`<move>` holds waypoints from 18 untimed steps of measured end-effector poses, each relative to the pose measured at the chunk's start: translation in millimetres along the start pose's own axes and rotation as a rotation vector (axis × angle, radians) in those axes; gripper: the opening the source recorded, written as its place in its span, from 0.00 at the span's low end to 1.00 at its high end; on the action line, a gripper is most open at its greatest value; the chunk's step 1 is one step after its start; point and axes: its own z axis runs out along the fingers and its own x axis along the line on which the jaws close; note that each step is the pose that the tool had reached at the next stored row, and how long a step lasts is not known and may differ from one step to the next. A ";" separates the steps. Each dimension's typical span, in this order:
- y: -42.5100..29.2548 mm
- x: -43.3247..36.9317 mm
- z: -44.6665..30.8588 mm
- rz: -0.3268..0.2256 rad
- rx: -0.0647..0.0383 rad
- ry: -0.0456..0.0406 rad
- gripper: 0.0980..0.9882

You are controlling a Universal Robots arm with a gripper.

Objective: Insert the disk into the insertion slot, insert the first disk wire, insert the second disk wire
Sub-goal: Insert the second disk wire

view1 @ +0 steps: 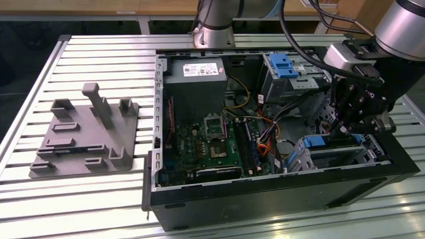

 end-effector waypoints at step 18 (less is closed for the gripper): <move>-0.1 0.7 4.3 0.000 0.000 0.0002 0.05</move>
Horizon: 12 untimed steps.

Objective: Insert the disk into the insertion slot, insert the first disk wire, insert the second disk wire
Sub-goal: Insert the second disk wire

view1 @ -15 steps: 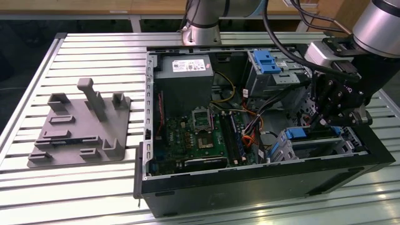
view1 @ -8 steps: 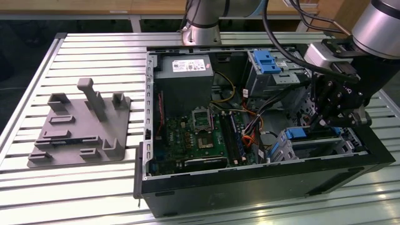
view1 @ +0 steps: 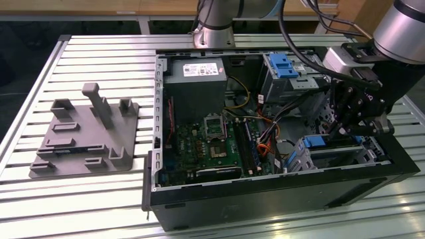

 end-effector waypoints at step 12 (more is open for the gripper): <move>-0.9 0.0 0.9 0.000 -0.001 -0.0004 0.05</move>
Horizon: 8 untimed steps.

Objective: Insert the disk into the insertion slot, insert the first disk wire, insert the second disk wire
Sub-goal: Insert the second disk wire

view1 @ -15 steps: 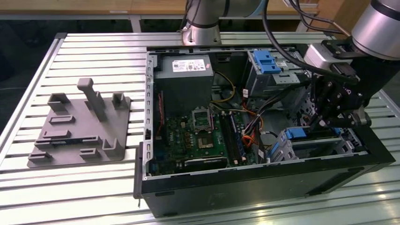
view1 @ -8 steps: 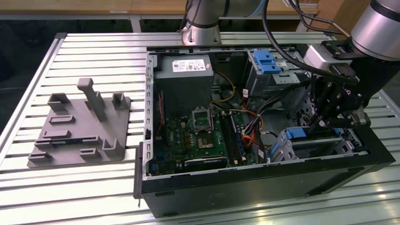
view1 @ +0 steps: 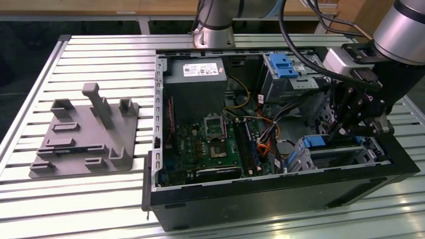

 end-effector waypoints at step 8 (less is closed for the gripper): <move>-0.6 1.5 1.0 0.000 0.000 0.0000 0.05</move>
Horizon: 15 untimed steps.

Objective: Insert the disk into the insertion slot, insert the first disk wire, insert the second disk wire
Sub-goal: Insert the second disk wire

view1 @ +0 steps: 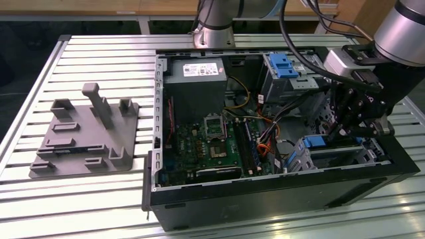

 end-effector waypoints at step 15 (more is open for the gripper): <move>0.0 4.7 -17.2 0.000 0.000 -0.0029 0.33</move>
